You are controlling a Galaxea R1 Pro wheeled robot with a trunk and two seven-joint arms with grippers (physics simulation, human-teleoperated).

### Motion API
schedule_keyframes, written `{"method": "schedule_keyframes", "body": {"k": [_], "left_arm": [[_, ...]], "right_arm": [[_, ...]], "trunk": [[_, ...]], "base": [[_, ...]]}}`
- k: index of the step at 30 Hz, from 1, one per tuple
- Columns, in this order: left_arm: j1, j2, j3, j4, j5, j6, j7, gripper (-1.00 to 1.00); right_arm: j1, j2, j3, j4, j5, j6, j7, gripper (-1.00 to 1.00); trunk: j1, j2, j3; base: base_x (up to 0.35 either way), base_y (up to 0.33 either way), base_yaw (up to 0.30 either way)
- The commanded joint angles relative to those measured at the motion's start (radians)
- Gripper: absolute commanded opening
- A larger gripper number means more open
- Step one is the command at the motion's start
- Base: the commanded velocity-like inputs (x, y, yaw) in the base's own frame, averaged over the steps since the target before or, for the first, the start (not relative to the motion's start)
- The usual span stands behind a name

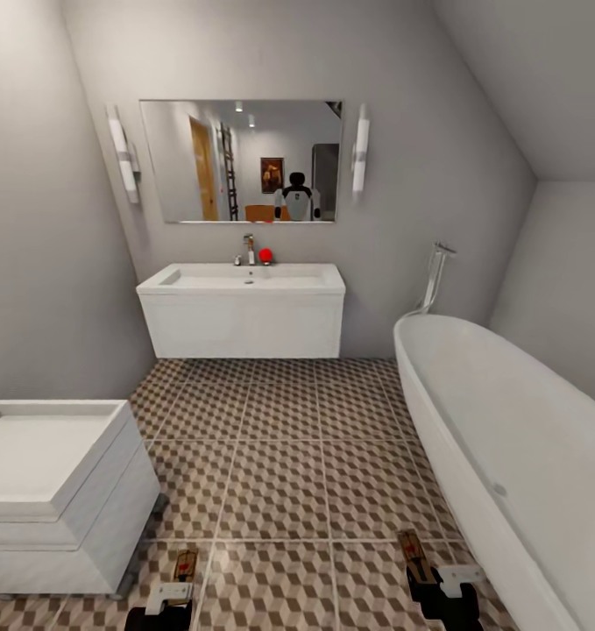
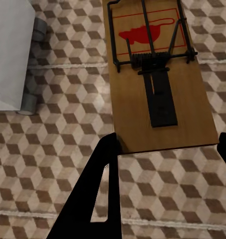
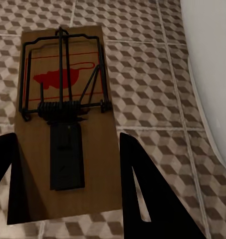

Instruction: Take the four mousetraps from the cabinet in the bathroom and place them on the bathroom floor. Make sure all four end up on the same floor surface, and ensure that at least two of them are either under or directly next to the same bathroom sink.

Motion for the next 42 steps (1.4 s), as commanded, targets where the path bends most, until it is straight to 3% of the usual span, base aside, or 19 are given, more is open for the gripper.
{"method": "schedule_keyframes", "body": {"k": [1,42], "left_arm": [[-0.002,0.000,-0.009,0.004,0.009,-0.007,0.002,-1.00],[-0.002,0.000,-0.009,0.004,0.009,-0.007,0.002,-1.00]], "right_arm": [[-0.001,0.001,-0.008,0.001,0.008,-0.004,0.003,-1.00],[-0.001,0.001,-0.008,0.001,0.008,-0.004,0.003,-1.00]], "trunk": [[0.000,0.000,-0.001],[0.000,0.000,-0.001]], "base": [[0.206,-0.004,0.072],[0.206,0.000,0.008]]}}
